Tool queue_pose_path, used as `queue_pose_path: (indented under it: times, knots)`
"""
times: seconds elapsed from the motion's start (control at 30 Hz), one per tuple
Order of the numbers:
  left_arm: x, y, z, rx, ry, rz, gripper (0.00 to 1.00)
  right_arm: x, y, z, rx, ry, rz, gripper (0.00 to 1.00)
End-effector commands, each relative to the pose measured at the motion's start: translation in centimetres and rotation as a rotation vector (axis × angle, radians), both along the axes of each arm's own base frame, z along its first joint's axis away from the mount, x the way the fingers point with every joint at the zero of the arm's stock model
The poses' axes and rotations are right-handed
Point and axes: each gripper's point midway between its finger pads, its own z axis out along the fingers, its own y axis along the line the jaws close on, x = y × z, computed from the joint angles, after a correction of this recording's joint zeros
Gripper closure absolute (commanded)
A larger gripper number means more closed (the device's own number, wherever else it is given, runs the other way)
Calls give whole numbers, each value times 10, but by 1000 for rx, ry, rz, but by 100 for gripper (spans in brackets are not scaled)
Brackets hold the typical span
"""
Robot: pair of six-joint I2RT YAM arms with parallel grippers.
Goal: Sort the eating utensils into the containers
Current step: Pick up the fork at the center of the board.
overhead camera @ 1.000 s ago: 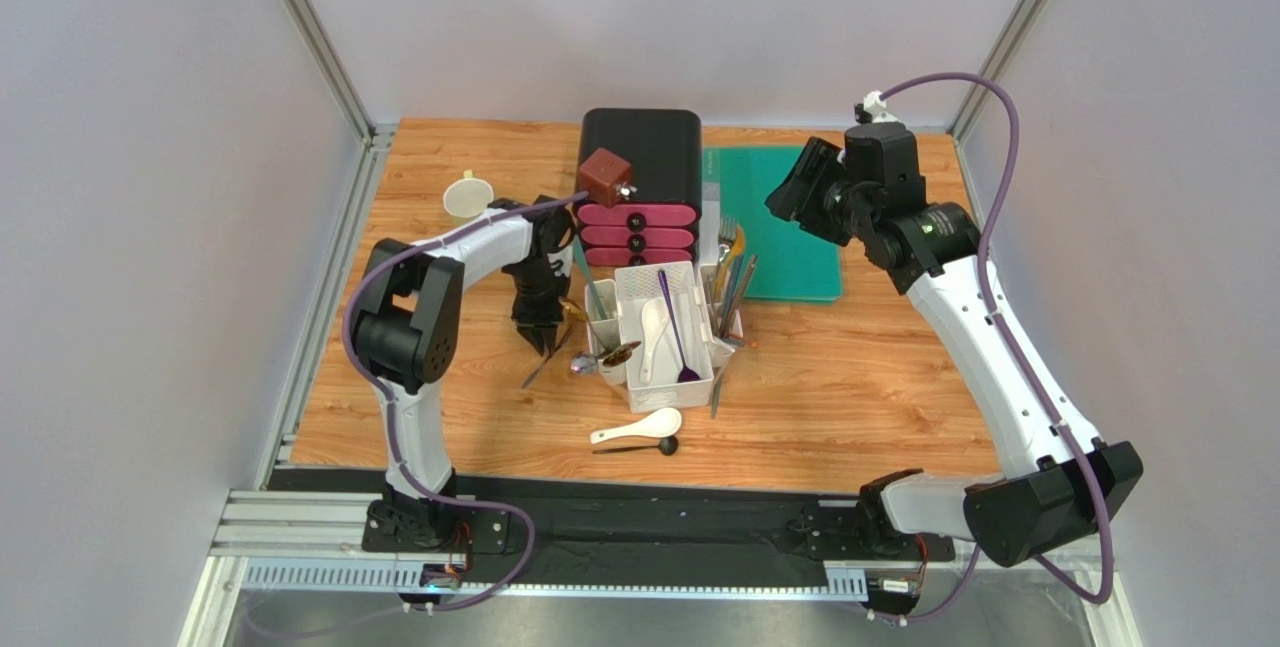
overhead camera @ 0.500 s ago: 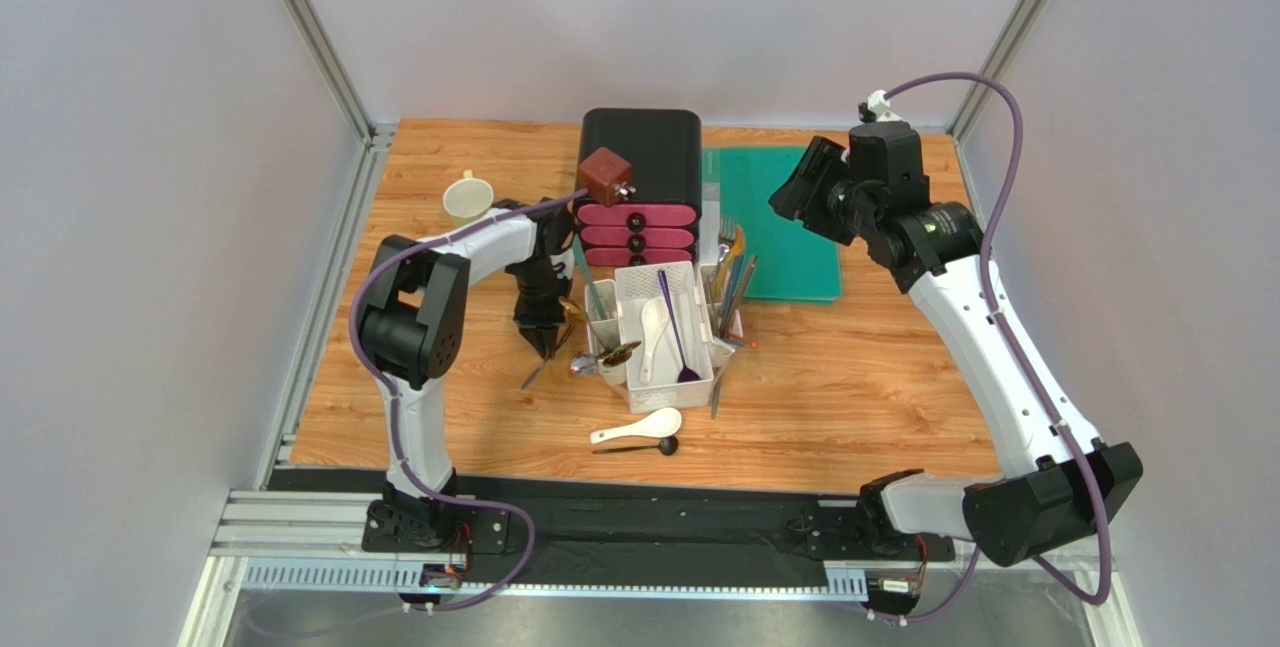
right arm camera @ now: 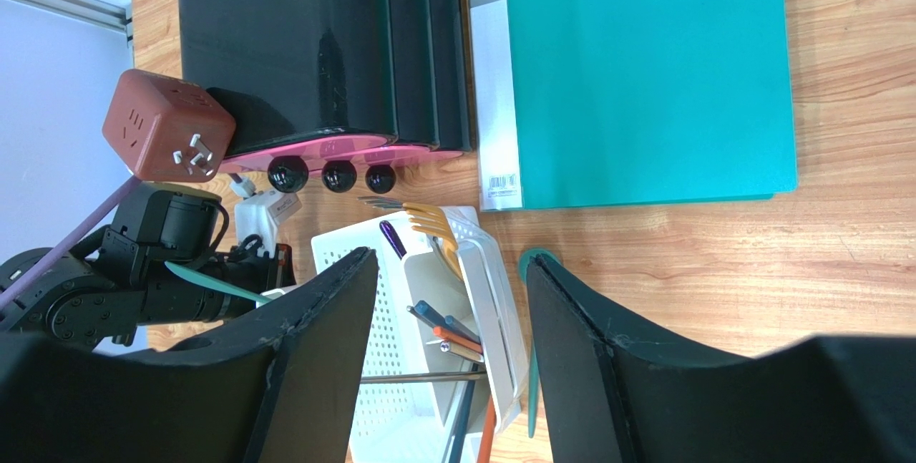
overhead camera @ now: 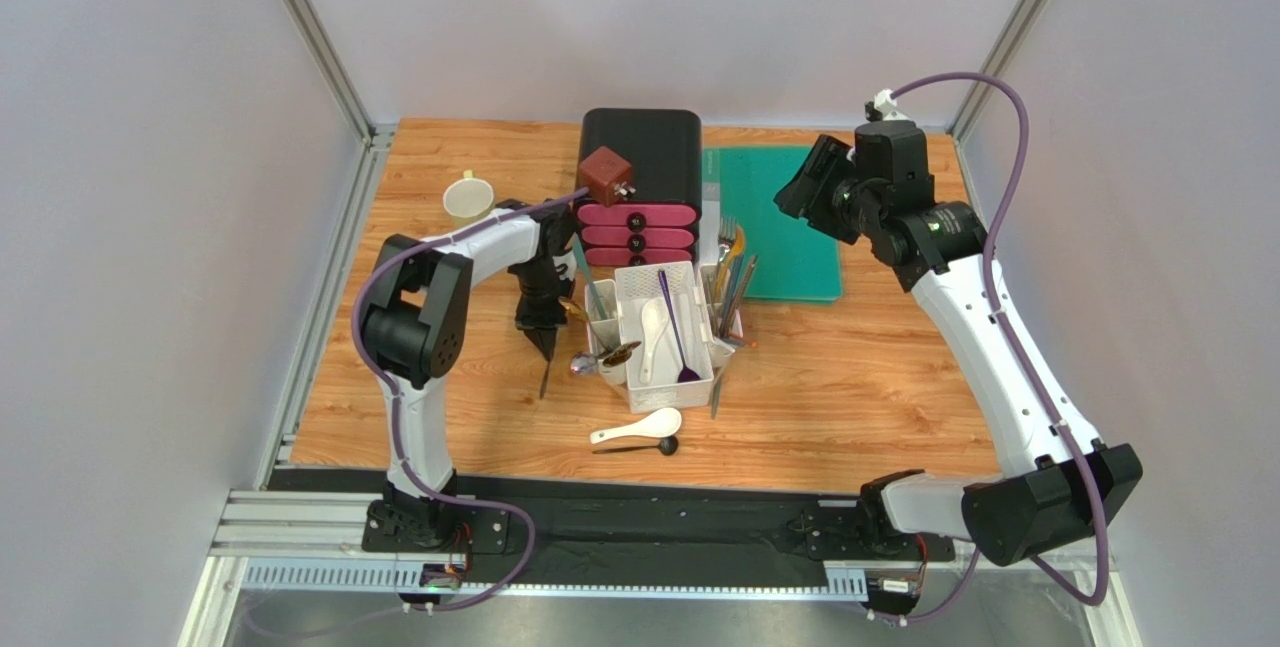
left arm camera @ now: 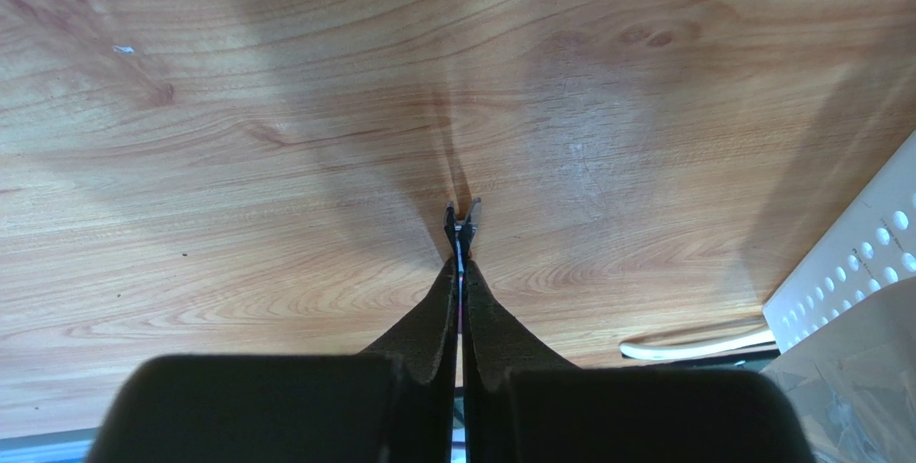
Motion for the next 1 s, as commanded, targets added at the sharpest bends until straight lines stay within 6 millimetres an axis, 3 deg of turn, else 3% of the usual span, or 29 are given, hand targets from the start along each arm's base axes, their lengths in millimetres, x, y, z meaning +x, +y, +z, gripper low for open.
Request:
queue_pose_path:
  times: [0.0,0.27,0.53,0.63,0.83,0.97]
  knots:
    - [3,-4,9,-1,-31,-38,100,1,-1,21,24,-65,-2,41]
    - [4,2,47,-25,-187,-2,100,-1,5,14,46,-41,20,41]
    - [-3,5,59,-29,-230,39,100,2,10,10,65,-30,28,42]
    - [-2,10,72,-16,-285,75,100,3,11,7,69,-19,29,42]
    - [1,12,131,-97,-493,167,100,4,13,-9,85,39,12,43]
    - [-3,12,182,-187,-647,200,100,7,18,-18,110,74,2,44]
